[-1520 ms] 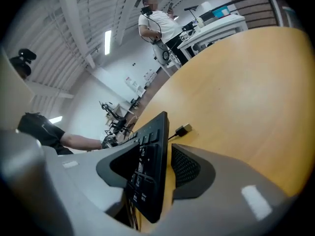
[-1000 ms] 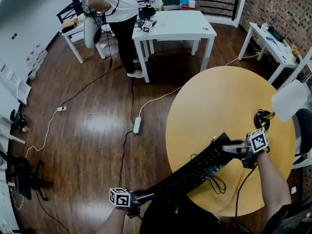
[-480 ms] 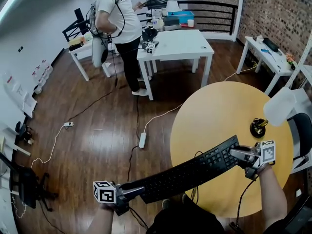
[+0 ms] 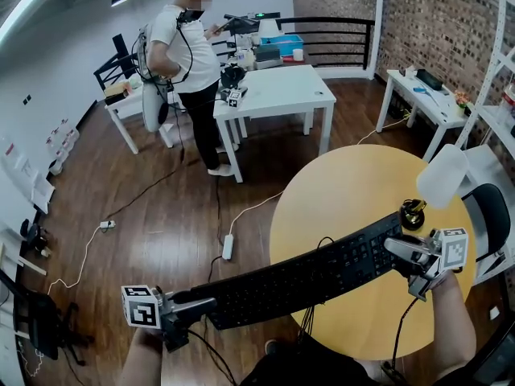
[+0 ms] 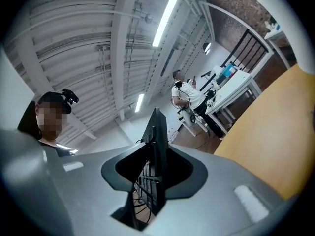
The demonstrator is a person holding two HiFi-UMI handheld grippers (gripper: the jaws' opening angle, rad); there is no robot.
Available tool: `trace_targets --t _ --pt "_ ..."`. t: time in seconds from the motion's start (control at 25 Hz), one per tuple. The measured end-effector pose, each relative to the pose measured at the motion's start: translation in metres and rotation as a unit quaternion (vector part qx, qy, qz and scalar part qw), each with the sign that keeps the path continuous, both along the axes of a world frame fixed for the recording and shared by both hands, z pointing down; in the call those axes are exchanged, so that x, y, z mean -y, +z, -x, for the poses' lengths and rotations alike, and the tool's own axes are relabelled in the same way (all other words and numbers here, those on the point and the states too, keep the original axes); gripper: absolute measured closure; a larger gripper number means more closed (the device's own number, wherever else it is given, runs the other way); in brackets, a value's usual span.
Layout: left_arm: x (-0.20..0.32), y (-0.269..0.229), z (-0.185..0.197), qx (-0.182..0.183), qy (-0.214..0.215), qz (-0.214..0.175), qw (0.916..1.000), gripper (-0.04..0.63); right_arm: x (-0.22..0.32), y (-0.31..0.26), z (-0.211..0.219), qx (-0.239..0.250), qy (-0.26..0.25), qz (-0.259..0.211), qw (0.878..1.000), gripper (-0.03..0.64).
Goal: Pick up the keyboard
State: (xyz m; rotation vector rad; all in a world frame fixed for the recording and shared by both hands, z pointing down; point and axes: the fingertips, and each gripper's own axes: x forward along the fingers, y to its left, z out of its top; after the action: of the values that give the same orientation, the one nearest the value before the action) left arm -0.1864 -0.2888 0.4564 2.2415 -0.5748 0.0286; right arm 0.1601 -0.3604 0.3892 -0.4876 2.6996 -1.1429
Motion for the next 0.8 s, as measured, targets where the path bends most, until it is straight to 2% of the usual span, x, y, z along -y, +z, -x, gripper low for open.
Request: trace_targets --t 0.08,0.24,0.56,0.68,0.8 --pt "0.003 -0.024 -0.005 -0.013 0.002 -0.017 0.9998 0.278 -0.002 -0.017 -0.003 0.005 0.004 -0.007 1.0 0.502" --pt "0.012 -0.052 -0.017 0.003 0.005 -0.034 0.9994 0.276 0.002 -0.04 -0.017 0.015 0.015 -0.024 0.999 0.5" --pt "0.046 -0.059 -0.038 0.024 0.014 -0.045 0.9986 0.273 0.026 -0.043 -0.045 0.013 0.026 -0.04 0.999 0.499" --pt "0.052 -0.064 -0.037 0.028 0.018 -0.051 0.9981 0.273 0.029 -0.051 -0.042 0.022 0.026 -0.045 0.998 0.499" --pt "0.053 -0.065 -0.034 0.025 0.021 -0.049 0.9983 0.275 0.032 -0.049 -0.044 0.002 0.029 -0.061 0.998 0.499"
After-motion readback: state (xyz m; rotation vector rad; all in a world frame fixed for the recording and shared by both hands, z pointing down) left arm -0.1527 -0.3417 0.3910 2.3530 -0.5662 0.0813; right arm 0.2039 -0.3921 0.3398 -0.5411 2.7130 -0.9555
